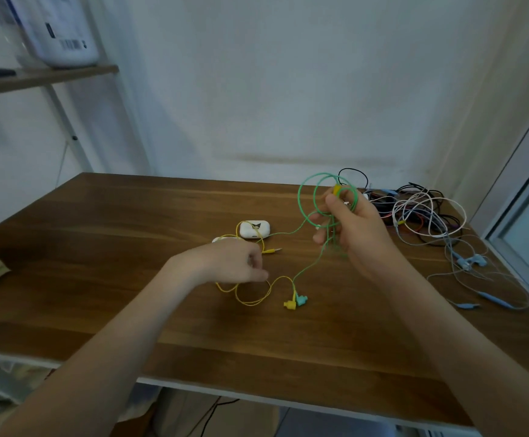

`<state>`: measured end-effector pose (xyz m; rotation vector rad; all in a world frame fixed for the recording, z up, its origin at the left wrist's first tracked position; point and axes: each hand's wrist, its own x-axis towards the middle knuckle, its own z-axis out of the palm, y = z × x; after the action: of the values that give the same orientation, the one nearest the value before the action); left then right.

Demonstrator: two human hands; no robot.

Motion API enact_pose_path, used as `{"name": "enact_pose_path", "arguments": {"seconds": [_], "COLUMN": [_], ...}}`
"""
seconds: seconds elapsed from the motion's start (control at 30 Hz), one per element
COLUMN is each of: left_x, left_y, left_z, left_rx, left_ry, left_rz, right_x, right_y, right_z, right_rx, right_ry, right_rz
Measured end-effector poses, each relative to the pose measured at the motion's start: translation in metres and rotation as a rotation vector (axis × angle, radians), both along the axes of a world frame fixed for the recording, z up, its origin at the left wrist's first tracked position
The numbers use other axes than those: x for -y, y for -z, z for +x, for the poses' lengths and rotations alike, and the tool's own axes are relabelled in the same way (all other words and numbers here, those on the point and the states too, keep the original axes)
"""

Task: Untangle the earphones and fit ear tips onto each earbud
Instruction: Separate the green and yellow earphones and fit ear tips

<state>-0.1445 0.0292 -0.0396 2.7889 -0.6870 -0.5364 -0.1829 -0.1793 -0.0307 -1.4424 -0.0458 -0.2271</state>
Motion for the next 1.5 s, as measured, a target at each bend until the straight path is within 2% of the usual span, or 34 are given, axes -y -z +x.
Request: {"name": "enact_pose_path", "arguments": {"seconds": [0.13,0.2,0.27,0.3,0.43,0.63,0.7,0.83,0.9,0.97,1.03,1.27,1.37,1.5], "left_x": [0.017,0.027,0.037,0.042,0.069,0.088,0.086,0.076,0.071,0.065,0.06,0.045,0.046,0.059], "left_y": [-0.014,-0.019,-0.026,-0.03,-0.032,-0.025,-0.028,-0.033,-0.038,-0.044,-0.049,-0.059,-0.063,-0.073], "left_z": [-0.009,-0.012,-0.018,-0.02,-0.027,-0.027,-0.028,-0.023,-0.021,-0.02,-0.019,-0.019,-0.021,-0.03], "left_rx": [0.204,0.153,0.024,-0.008,0.061,0.124,0.075,0.003,-0.023,-0.049,-0.048,-0.026,-0.017,-0.014], "left_ry": [-0.059,-0.12,-0.135,-0.107,0.105,0.173,0.109,-0.044,-0.104,-0.148,-0.188,-0.241,-0.18,-0.08], "left_rz": [-0.441,-0.675,-0.858,-0.856,-0.524,-0.467,-0.533,-0.796,-0.95,-1.052,-1.109,-1.11,-1.039,-0.929], "right_x": [0.001,0.003,0.006,0.007,0.009,0.011,0.013,0.013,0.01,0.006,0.003,0.009,0.024,0.041], "right_y": [-0.005,-0.009,-0.014,-0.016,-0.023,-0.028,-0.02,0.01,0.021,0.026,0.029,0.021,0.018,0.012], "right_z": [-0.002,-0.004,-0.007,-0.007,-0.007,-0.002,0.001,-0.001,-0.005,-0.006,-0.005,-0.005,-0.004,-0.004], "right_rx": [0.04,0.038,0.041,0.055,0.139,0.204,0.18,0.044,-0.074,-0.151,-0.169,-0.082,-0.042,0.045], "right_ry": [-0.004,-0.013,-0.017,-0.012,0.021,-0.052,-0.057,-0.327,-0.403,-0.484,-0.491,-0.372,-0.374,-0.394], "right_rz": [-0.069,-0.13,-0.225,-0.281,-0.419,-0.338,-0.274,-0.042,-0.166,-0.421,-0.495,-0.141,0.073,0.202]}}
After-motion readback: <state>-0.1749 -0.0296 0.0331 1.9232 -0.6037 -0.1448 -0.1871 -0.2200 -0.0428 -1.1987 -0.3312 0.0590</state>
